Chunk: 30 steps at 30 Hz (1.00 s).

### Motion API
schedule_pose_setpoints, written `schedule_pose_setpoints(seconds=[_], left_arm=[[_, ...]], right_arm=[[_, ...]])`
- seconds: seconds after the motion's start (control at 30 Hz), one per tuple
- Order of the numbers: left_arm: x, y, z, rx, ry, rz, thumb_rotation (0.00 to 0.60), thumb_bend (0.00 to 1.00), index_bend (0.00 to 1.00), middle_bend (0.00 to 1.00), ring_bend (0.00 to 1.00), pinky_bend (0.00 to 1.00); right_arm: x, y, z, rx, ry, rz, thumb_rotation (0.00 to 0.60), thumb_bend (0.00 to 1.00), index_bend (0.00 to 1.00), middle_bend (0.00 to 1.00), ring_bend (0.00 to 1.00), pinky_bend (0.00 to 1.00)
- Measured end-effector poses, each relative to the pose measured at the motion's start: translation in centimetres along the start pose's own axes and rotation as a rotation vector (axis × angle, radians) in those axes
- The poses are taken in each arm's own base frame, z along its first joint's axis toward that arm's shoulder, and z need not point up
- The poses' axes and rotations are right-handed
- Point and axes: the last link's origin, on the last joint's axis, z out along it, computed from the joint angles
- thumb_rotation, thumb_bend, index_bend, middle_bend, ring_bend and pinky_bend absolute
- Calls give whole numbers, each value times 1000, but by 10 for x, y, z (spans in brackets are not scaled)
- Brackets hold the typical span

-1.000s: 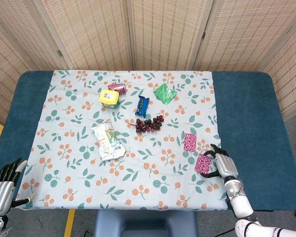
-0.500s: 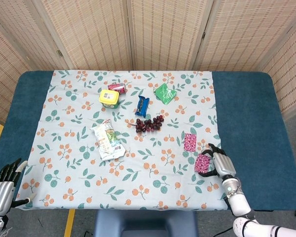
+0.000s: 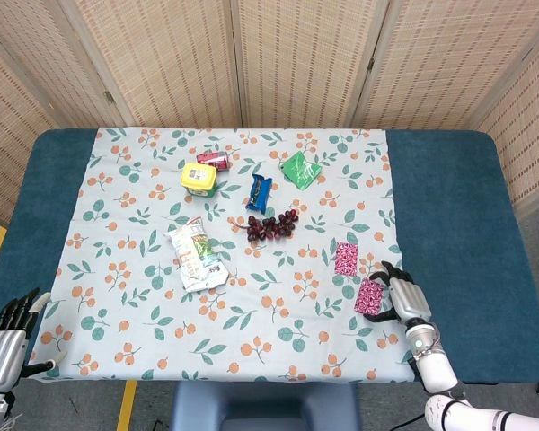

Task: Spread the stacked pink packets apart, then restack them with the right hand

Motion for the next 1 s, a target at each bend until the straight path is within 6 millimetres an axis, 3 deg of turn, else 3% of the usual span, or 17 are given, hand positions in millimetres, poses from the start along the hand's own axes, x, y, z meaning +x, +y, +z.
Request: schedule_pose_setpoints(seconds=[0.37,0.6,0.83,1.0], left_arm=[[0,-1,0,2,-1,1,600,193,14,0,32,0],[1,0,0,-2,4,1,600,194,14,0,33,0],[2,0,-3,2,3,3,600,193,14,0,33,0],[2,1,-4,5,1,6,600,194,14,0,33,0]], right_arm=[[2,-5,-1,17,5,-1,548,96,219,57,0,0],[28,-20,-1,71,63,-52,548,96,219,57,0,0],[49,-40,16,80,88,-142,547,96,219,57,0,0],[53,-52,35,60,76,-185,547,96,219,57,0,0]])
